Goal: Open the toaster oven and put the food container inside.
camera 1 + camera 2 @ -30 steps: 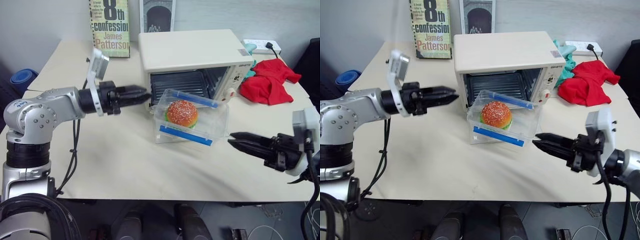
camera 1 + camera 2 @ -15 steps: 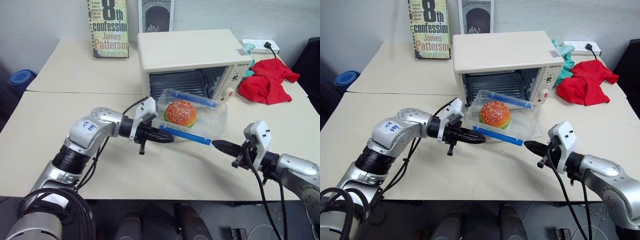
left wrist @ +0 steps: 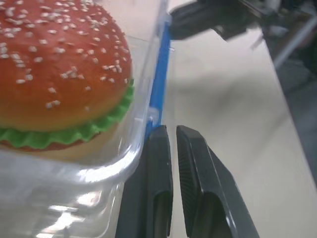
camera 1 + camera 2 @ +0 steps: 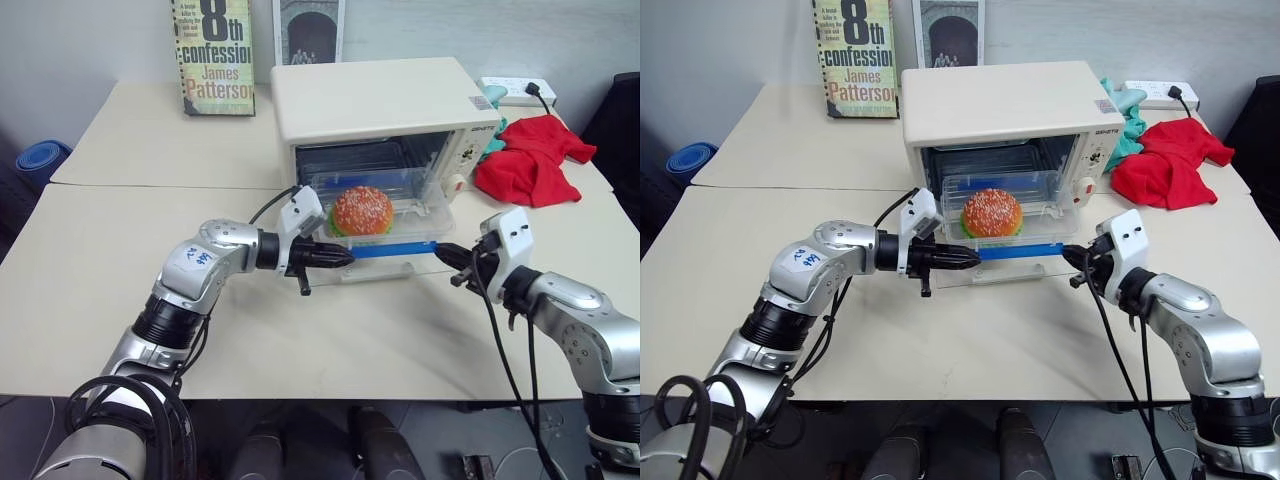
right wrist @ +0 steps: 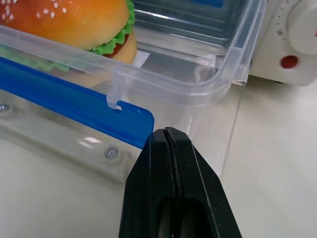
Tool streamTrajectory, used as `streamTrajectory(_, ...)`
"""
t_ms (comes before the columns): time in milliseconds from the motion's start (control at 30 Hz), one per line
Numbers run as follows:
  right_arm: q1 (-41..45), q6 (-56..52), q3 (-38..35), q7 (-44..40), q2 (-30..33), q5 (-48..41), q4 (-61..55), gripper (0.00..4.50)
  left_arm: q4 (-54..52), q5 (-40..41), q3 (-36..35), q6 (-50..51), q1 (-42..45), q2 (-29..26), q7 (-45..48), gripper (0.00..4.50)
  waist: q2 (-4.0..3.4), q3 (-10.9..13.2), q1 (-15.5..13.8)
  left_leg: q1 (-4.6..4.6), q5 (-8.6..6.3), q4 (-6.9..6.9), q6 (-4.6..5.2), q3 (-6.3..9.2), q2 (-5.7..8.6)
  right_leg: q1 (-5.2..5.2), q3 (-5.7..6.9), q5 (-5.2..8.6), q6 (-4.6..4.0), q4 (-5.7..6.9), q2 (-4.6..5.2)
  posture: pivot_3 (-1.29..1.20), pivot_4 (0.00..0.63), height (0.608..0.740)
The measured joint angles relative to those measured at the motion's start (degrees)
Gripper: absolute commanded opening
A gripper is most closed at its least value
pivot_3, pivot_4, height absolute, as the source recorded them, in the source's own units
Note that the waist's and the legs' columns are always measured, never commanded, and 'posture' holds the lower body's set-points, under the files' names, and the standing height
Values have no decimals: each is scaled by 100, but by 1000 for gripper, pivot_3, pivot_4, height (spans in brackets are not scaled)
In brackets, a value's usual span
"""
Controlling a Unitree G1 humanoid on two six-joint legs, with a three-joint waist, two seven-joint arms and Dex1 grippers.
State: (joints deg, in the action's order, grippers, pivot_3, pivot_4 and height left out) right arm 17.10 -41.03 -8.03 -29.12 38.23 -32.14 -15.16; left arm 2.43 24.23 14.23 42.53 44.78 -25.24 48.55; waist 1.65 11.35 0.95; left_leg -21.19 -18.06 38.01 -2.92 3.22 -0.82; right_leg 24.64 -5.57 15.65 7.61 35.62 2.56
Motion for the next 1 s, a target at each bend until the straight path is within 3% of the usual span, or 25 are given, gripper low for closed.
streamTrajectory(267,138,123,32,-49,-180,143,80,0,27,-88,-237,76,-1,69,-285,319,0,0,24,3,0,-1,0,1,0,-1,1,0,1,3,1,0,150,740)
streamTrajectory(633,1255,884,204,-1,-844,874,1524,0,136,-308,-260,32,17,356,-448,319,-5,-1,80,3,1,-3,-2,-3,0,7,-2,-1,1,12,1,0,150,740)
streamTrajectory(833,1931,1354,341,62,-1321,1230,2406,0,1239,-658,-667,-550,578,880,-1274,319,-5,-1,111,2,5,-1,-7,-13,-1,21,-4,-6,1,21,2,0,150,740)
streamTrajectory(1000,2329,1748,383,109,-1645,1438,3010,0,1431,-743,-994,-911,746,1004,-1663,319,-8,-2,110,-9,10,-7,-15,-18,-1,43,-6,-5,-1,31,7,0,150,740)
